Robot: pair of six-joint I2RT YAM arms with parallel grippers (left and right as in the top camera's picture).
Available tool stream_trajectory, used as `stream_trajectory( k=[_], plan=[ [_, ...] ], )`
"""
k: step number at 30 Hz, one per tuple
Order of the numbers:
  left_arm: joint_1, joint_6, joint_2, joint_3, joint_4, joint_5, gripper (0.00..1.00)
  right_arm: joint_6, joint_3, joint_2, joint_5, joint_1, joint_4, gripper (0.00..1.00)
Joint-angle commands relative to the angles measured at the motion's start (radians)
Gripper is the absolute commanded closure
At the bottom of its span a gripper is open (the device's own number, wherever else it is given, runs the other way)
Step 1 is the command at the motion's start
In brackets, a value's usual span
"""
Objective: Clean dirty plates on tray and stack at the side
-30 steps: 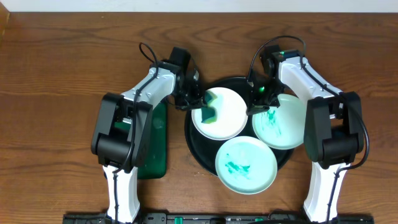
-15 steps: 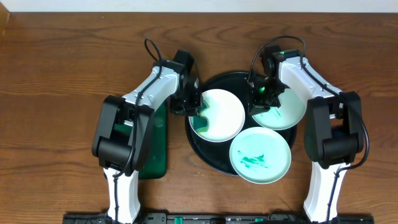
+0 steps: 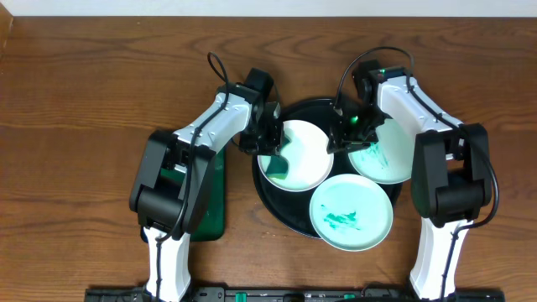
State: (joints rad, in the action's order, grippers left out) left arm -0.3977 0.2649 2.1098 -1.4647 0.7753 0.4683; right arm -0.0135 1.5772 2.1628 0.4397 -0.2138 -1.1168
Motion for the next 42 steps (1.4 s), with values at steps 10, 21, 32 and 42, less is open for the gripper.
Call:
stream_trajectory(
  k=[10,21,32,42],
  plan=[
    [-0.041,0.003,0.067,0.046,-0.007,0.030,0.93,-0.066,0.009,0.009,0.043,-0.026,0.075,0.72],
    [-0.041,0.002,0.067,0.046,0.006,0.030,0.93,-0.217,-0.066,0.009,-0.032,-0.125,0.229,0.81],
    [-0.041,0.003,0.067,0.046,-0.133,0.314,0.93,-0.233,-0.113,0.009,-0.032,-0.127,0.268,0.99],
    [-0.029,0.192,0.067,0.046,-0.316,0.399,0.93,-0.233,-0.113,0.009,-0.031,-0.126,0.263,0.99]
  ],
)
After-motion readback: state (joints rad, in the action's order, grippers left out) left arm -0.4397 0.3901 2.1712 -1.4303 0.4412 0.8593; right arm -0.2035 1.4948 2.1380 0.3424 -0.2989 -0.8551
